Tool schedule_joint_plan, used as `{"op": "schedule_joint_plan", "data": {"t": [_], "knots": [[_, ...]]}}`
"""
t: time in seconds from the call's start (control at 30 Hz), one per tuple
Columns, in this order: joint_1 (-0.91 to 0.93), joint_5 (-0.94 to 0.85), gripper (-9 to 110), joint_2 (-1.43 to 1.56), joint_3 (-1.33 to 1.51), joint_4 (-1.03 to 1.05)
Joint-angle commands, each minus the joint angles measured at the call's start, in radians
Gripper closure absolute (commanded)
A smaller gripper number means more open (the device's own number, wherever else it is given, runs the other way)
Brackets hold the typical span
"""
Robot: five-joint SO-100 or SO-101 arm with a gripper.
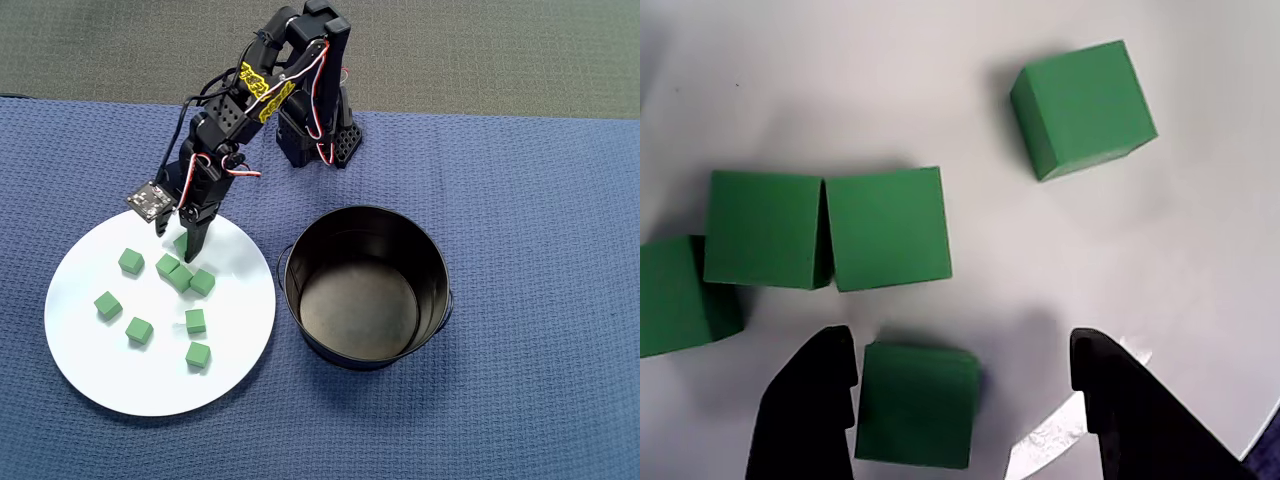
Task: Pick up the green cubes from the white plate and place them in the black recipient
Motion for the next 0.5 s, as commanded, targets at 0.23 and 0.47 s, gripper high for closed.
{"op": "schedule_joint_plan", "data": {"t": [0.23,0.47], "knots": [[-0.066,0.081,94,0.083,0.08,-0.074],[-0.074,0.183,101,0.083,0.069,-0.14]]}}
